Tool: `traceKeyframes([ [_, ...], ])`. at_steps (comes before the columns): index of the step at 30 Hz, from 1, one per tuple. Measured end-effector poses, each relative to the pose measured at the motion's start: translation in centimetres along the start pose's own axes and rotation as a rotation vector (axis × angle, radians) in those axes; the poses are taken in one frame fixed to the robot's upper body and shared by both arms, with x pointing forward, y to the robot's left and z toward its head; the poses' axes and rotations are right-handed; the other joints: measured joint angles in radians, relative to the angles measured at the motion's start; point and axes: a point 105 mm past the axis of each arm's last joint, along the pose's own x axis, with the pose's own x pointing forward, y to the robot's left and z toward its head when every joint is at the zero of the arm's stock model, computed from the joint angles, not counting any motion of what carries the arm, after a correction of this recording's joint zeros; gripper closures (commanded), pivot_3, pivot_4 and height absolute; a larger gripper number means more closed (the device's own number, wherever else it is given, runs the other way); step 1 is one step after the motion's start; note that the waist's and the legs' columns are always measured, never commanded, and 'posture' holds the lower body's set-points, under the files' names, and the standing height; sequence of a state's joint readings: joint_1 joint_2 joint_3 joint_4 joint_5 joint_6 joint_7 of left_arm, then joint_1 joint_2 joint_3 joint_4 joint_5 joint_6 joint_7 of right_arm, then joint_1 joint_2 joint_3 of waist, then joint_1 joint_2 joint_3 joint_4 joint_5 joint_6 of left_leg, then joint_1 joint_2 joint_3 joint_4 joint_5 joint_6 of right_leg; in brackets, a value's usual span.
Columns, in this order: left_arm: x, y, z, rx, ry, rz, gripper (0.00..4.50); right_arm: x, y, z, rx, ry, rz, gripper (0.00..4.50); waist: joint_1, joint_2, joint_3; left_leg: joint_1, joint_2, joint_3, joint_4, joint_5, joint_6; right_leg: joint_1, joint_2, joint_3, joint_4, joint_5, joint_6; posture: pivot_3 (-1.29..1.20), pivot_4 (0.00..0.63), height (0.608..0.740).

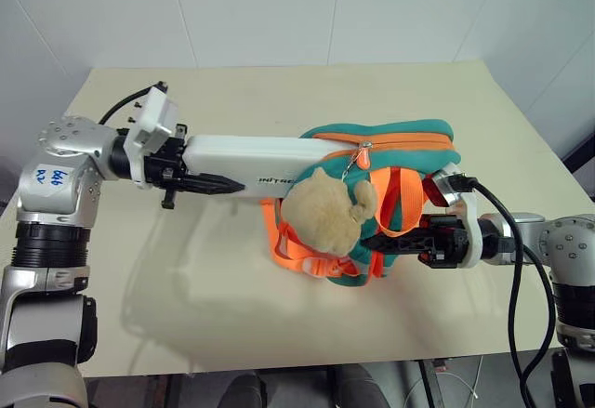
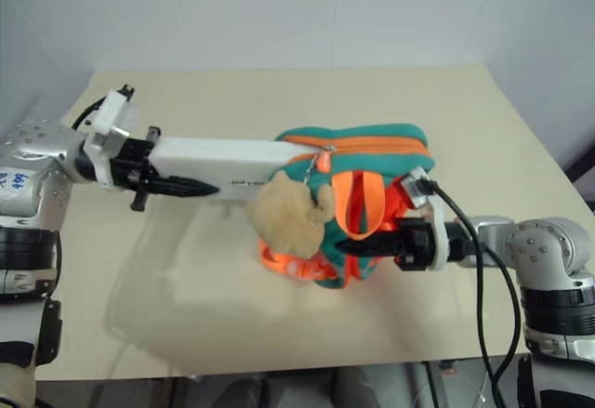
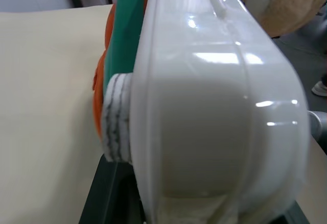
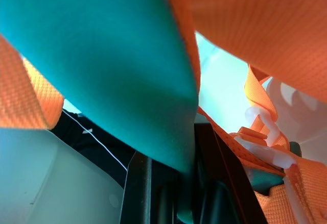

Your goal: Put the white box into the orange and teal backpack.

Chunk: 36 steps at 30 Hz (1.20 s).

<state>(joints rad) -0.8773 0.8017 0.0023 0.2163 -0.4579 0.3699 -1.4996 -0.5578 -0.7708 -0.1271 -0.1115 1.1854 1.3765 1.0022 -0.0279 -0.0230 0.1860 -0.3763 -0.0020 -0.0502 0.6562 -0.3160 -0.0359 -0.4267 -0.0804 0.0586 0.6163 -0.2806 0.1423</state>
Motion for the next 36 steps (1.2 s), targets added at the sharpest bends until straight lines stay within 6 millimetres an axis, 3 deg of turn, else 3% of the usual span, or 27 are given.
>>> traceKeyframes([
  [6,1.5,1.4,-1.3,0.038,0.108,0.044,3.25,0.1,0.0,0.0,0.0,-0.002,0.003,4.03,0.003,0.0,0.0,0.0,0.0,0.0,0.002,0.0,0.0,0.0,0.0,0.0,0.002,0.0,0.0,0.0,0.15,0.74],
  [11,5.2,2.9,-0.7,0.035,0.05,0.079,3.25,0.3,0.0,0.0,-0.001,-0.009,0.014,4.03,0.008,0.0,0.0,-0.001,-0.001,-0.001,0.006,-0.001,0.001,0.001,0.0,0.0,0.003,0.001,0.001,0.0,0.15,0.74],
  [16,8.7,2.7,0.4,0.002,-0.01,0.054,3.25,0.5,0.0,0.0,0.0,-0.012,0.018,4.03,0.007,0.0,0.0,-0.001,-0.001,-0.001,0.006,-0.001,0.001,0.001,0.0,0.0,0.003,0.001,0.001,0.0,0.15,0.74],
  [21,10.7,1.9,0.9,-0.011,-0.017,0.009,1.64,0.5,-0.1,-0.1,0.005,-0.017,0.017,4.03,0.005,0.0,0.0,-0.001,-0.001,-0.001,0.006,-0.001,0.001,0.001,0.0,0.001,0.002,0.001,0.001,0.0,0.15,0.74],
  [27,11.6,1.8,0.8,-0.007,-0.018,0.007,0.05,0.6,-0.2,-0.1,0.006,-0.018,0.011,4.03,0.005,0.0,0.0,-0.001,-0.001,-0.001,0.006,-0.001,0.001,0.001,0.0,0.0,0.003,0.001,0.001,0.0,0.15,0.74],
  [32,11.0,1.7,0.4,0.003,-0.014,0.02,0.02,0.7,-0.2,-0.1,0.006,-0.019,0.014,4.03,0.005,0.0,0.0,-0.001,-0.001,-0.001,0.006,-0.001,0.001,0.001,0.0,0.001,0.002,0.001,0.001,0.0,0.15,0.74],
  [36,8.2,1.0,0.2,0.013,0.008,0.005,0.02,0.9,-0.2,-0.2,0.008,-0.015,0.019,4.03,-0.004,0.0,0.0,-0.001,0.0,0.0,0.006,-0.001,0.001,0.0,0.001,0.001,0.003,0.001,0.001,0.0,0.15,0.74],
])
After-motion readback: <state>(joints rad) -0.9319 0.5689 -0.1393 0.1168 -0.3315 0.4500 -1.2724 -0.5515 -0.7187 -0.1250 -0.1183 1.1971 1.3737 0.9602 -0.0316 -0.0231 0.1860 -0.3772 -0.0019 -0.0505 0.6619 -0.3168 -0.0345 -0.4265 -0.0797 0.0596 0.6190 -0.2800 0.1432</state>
